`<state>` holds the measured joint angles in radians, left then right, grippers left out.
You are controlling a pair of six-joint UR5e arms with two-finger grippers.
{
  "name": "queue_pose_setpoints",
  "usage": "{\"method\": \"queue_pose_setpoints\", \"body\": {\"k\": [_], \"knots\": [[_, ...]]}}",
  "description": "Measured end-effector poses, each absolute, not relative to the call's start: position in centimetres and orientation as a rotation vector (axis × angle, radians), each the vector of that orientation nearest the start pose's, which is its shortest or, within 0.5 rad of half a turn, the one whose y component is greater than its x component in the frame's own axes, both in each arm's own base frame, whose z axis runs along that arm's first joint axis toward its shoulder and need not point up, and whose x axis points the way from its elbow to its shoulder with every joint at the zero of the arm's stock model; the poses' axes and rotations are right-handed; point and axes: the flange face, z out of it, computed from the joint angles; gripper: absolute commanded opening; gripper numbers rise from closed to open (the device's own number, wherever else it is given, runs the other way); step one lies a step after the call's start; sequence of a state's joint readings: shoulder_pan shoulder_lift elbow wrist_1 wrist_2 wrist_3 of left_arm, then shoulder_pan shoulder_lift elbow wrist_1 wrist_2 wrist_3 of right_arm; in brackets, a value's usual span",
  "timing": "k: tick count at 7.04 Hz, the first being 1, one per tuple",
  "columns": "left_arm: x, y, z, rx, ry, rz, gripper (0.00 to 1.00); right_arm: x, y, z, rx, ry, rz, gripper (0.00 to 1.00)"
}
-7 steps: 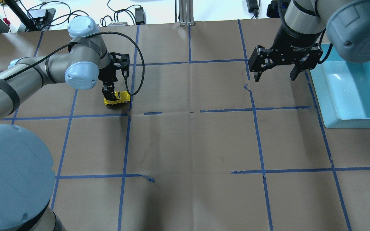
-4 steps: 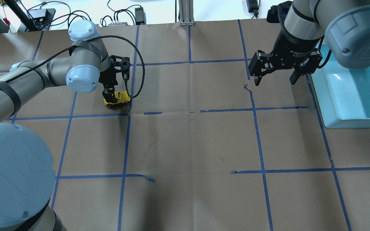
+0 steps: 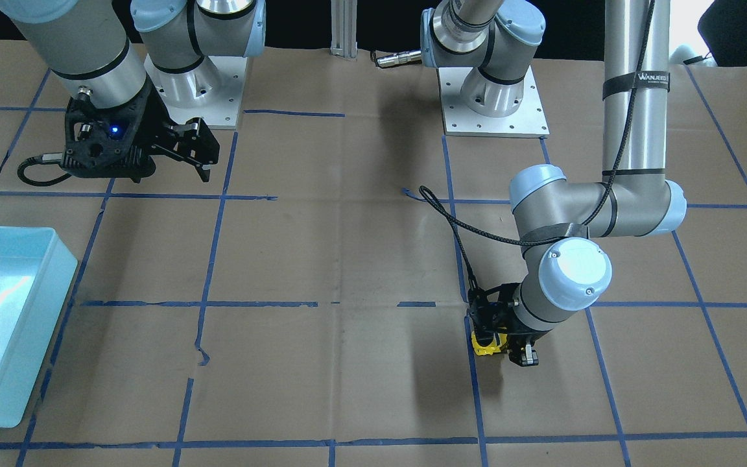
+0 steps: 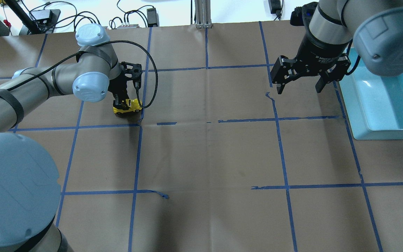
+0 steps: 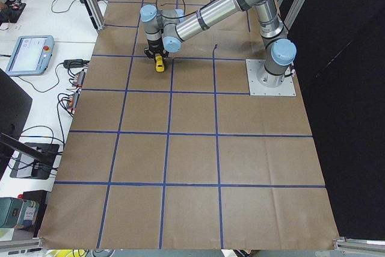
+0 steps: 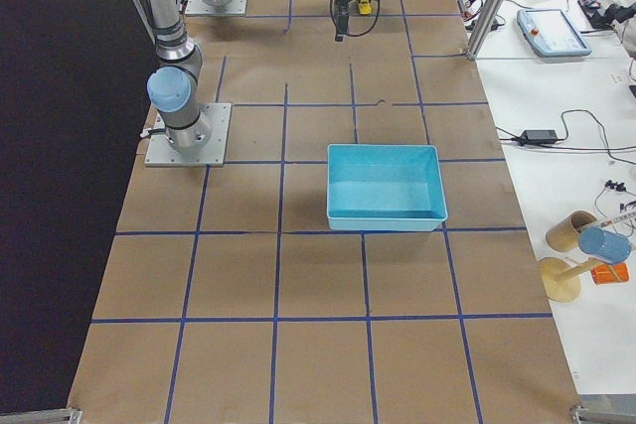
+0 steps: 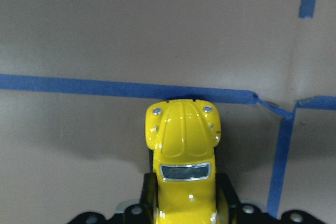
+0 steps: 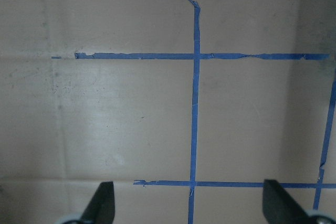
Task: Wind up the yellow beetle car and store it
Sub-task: 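Pull the gripped yellow car backward along the table with the left gripper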
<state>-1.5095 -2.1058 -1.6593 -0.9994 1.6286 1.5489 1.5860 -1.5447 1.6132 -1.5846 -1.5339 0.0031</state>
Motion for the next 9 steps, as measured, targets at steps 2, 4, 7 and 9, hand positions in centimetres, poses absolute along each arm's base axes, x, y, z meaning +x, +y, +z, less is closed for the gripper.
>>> {"method": "queue_pose_setpoints", "body": {"k": [2,4,7,9], "knots": [[-8.9,-63.8,20.1,2.128,2.297,0.107,0.00,14.4,-49.5,45.6,-0.016,3.104,0.084,1.00],[-9.6,-63.7,20.6,2.152,2.299,0.061,0.00,14.4,-49.5,45.6,-0.015,3.104,0.084,1.00],[-9.8,-64.0,20.2,2.182,2.290,0.045,0.01,14.3,-49.5,45.5,-0.014,3.104,0.087,1.00],[-9.5,-64.1,20.1,2.180,2.289,0.045,0.01,14.1,-49.6,45.5,-0.009,3.104,0.088,1.00]]}}
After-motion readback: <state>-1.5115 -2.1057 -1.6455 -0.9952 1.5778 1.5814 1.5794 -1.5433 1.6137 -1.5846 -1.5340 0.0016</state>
